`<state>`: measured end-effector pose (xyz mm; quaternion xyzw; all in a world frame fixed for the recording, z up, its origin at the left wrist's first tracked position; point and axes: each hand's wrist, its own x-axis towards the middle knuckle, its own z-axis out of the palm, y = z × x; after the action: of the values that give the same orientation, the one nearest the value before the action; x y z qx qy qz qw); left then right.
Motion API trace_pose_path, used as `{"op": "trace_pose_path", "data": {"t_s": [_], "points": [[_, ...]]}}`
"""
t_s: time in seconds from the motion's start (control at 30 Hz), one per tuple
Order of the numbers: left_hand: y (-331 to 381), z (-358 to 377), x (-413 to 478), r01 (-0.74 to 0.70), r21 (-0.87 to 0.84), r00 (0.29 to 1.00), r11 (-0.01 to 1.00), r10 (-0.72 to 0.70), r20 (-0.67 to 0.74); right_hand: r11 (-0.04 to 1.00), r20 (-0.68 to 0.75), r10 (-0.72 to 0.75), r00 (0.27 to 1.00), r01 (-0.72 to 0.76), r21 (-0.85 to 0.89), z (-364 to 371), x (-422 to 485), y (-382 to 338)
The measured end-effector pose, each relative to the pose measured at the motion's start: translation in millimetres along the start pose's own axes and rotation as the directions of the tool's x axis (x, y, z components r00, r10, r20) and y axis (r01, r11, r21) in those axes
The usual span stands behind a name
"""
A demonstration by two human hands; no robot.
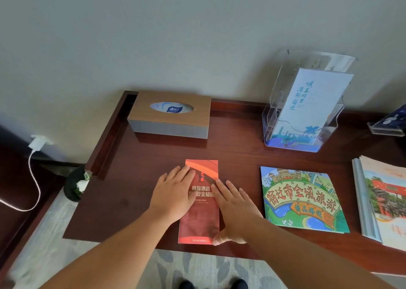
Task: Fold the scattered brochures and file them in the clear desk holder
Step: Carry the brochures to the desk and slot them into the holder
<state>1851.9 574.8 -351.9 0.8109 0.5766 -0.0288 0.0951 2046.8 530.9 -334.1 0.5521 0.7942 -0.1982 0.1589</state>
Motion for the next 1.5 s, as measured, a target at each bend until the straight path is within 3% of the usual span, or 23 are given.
{"op": "trace_pose_path", "data": {"t_s": [0.1,0.27,0.5,0.63,0.83,0.93,1.0,1.07,1.13,1.2,1.33,1.4,1.5], "points": [[-3.4,-1.4,-9.8,0.028,0.014,0.999,1.0,-0.028,-0.022,1.0,0.021,0.006,1.0,-0.006,-0.019,-2.7,0.6,-2.5],[24.7,22.2,-42.0,-0.194,0.035,0.981,0.98,0.194,-0.017,1.0,0.022,0.013,1.0,-0.013,-0.019,-3.4,0.3,-3.3],[-3.0,23.2,-66.6,-0.197,0.1,0.98,0.975,0.198,-0.008,1.0,0.022,0.012,1.0,-0.012,-0.007,-2.3,-1.2,-0.7],[-10.3,16.1,-64.8,-0.164,0.068,0.986,0.984,0.161,0.048,1.0,0.042,0.02,0.999,-0.02,-0.002,-5.6,-3.0,-2.3],[-3.4,0.1,-49.5,-0.16,0.021,0.987,0.987,0.16,0.001,0.999,0.078,0.037,0.996,-0.036,-0.009,-12.5,-3.1,-5.4],[0.4,-3.4,-44.8,-0.132,-0.03,0.991,0.991,0.132,0.001,0.99,0.084,0.061,0.995,-0.072,0.124,-21.7,-3.4,-11.8],[6.8,-5.4,-40.2,-0.055,-0.111,0.998,0.992,0.056,0.009,0.886,0.003,0.195,0.981,-0.178,0.428,-27.8,-0.3,-19.9],[17.9,-10.4,-34.8,0.103,-0.314,0.994,0.944,-0.105,0.01,0.621,-0.006,0.426,0.905,-0.288,0.729,-33.2,6.4,-28.9],[29.1,-16.0,-28.3,0.277,-0.534,0.956,0.799,-0.287,0.066,0.319,0.151,0.55,0.821,-0.374,0.871,-37.1,13.3,-36.9],[36.7,-22.1,-22.1,0.419,-0.668,0.89,0.615,-0.423,0.169,0.142,0.26,0.572,0.778,-0.406,0.903,-37.2,18.7,-38.0],[38.7,-27.5,-11.3,0.548,-0.781,0.764,0.3,-0.561,0.32,-0.033,0.359,0.565,0.743,-0.414,0.91,-31.5,16.6,-24.9],[37.7,-26.9,-7.3,0.593,-0.784,0.718,0.182,-0.559,0.414,-0.115,0.436,0.517,0.737,-0.444,0.888,-29.5,11.7,-18.3],[43.9,-32.1,-4.6,0.639,-0.755,0.718,0.15,-0.469,0.515,-0.002,0.456,0.42,0.785,-0.502,0.865,-25.4,5.2,-7.2]]}}
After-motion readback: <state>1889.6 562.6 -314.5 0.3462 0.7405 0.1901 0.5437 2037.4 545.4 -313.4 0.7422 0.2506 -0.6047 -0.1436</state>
